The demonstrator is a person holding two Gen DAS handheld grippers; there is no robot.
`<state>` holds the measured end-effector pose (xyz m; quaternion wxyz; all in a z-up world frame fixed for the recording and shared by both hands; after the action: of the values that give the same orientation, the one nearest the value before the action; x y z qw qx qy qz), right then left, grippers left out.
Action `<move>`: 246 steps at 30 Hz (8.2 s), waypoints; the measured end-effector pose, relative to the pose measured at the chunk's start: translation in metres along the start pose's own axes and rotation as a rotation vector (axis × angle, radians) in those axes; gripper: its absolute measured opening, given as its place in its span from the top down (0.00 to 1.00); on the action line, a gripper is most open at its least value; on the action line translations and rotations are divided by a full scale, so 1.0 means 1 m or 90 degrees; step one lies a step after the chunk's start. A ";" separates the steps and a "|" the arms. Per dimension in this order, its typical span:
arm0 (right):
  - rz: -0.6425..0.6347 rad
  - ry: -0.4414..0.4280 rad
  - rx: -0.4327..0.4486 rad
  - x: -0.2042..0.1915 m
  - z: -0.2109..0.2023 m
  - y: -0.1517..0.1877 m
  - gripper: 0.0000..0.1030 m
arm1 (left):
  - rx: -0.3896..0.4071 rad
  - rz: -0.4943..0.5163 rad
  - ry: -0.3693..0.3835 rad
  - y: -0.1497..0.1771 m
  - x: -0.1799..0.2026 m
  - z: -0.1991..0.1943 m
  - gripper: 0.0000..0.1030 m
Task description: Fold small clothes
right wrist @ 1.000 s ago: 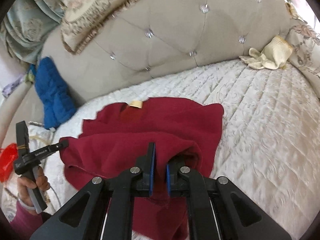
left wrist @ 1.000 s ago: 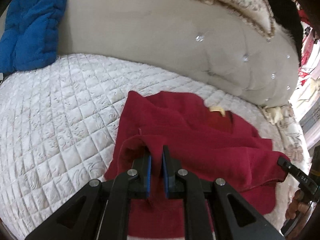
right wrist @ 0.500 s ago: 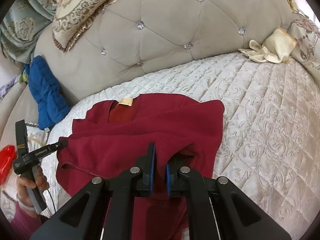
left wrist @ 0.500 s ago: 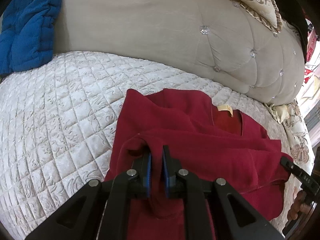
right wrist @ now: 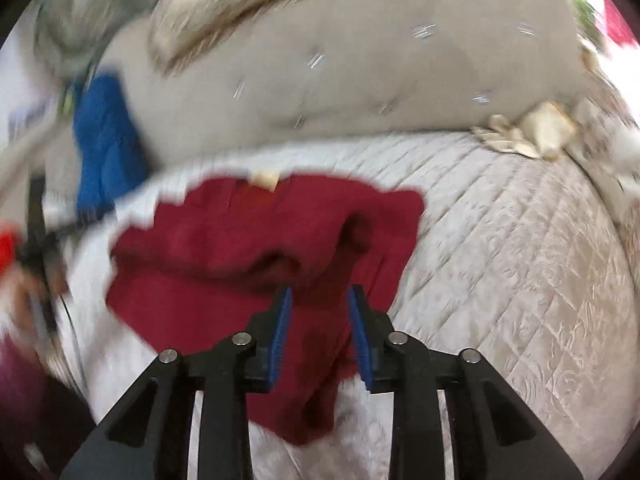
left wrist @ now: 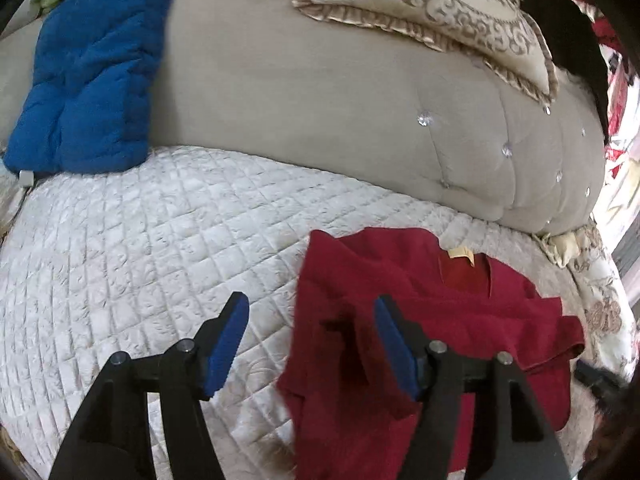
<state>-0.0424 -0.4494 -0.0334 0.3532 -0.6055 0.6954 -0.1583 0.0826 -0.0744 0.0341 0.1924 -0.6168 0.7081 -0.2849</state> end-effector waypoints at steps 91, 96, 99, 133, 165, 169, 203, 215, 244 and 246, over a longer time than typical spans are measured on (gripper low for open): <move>0.142 0.131 0.009 0.038 0.042 0.005 1.00 | -0.089 0.038 -0.054 0.044 -0.003 0.041 0.22; 0.136 0.170 0.027 0.036 0.021 0.000 0.86 | -0.097 0.034 -0.038 0.047 -0.003 0.037 0.20; 0.110 0.169 0.061 0.020 0.004 -0.015 0.86 | -0.110 0.034 -0.028 0.053 -0.002 0.036 0.18; -0.027 -0.123 -0.140 -0.224 0.276 -0.107 1.00 | -0.152 0.013 -0.026 0.064 -0.019 0.053 0.13; 0.057 0.025 -0.023 -0.072 0.136 -0.055 0.87 | -0.131 0.018 -0.048 0.063 -0.017 0.057 0.10; 0.051 0.020 -0.010 -0.075 0.104 -0.039 0.80 | -0.127 0.018 -0.047 0.062 -0.016 0.056 0.10; 0.184 0.000 0.048 0.047 0.051 0.000 0.50 | -0.142 0.004 0.070 0.061 0.033 0.080 0.10; 0.227 -0.105 0.081 0.017 0.019 -0.022 1.00 | -0.146 -0.062 0.176 0.051 0.028 0.023 0.83; -0.076 -0.095 -0.039 -0.175 0.074 -0.018 0.88 | -0.142 -0.010 0.035 0.139 -0.007 -0.026 0.20; -0.095 -0.109 -0.066 -0.194 0.105 -0.021 0.89 | -0.139 -0.003 0.033 0.137 -0.007 -0.024 0.19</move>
<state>0.0485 -0.2475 -0.0353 0.3671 -0.6844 0.6226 -0.0957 -0.0359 -0.0525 -0.0360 0.1049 -0.6278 0.7385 -0.2225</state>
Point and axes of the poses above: each gripper's, at about its wrist camera, not at the fingertips, and z roughly the way its jaws point, x to its right, y to its underside, the point moved 10 cm from there along z, roughly the way its jaws point, and after that the axes turned 7 degrees about -y, right-handed, at the moved point
